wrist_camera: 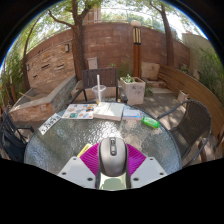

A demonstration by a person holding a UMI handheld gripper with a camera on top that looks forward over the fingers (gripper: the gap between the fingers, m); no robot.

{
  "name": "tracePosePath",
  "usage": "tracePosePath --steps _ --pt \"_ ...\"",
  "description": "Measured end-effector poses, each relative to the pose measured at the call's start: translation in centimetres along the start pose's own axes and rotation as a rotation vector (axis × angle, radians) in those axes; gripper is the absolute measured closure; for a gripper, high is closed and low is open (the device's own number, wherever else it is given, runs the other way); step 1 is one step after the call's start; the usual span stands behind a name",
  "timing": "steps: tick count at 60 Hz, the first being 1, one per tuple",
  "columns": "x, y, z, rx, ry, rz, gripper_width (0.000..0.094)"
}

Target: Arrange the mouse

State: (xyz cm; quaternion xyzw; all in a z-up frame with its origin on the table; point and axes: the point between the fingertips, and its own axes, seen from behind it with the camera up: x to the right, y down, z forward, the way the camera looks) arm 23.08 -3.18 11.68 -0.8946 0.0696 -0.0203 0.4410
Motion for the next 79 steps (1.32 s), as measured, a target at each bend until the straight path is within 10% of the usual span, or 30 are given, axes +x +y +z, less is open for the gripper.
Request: tracePosePath --steps 16,21,57,79 --pt "5.3 12.6 4.9 -0.219 0.014 0.004 0.0422" --pt "5.0 11.1 3.5 -0.179 0.007 -0.032 0.0061" --pt "1.3 9.7 -24.3 0.018 0.091 -0.114 0.0059" --pt "0.8 11.3 -28.9 0.035 0.096 -0.125 0.0058"
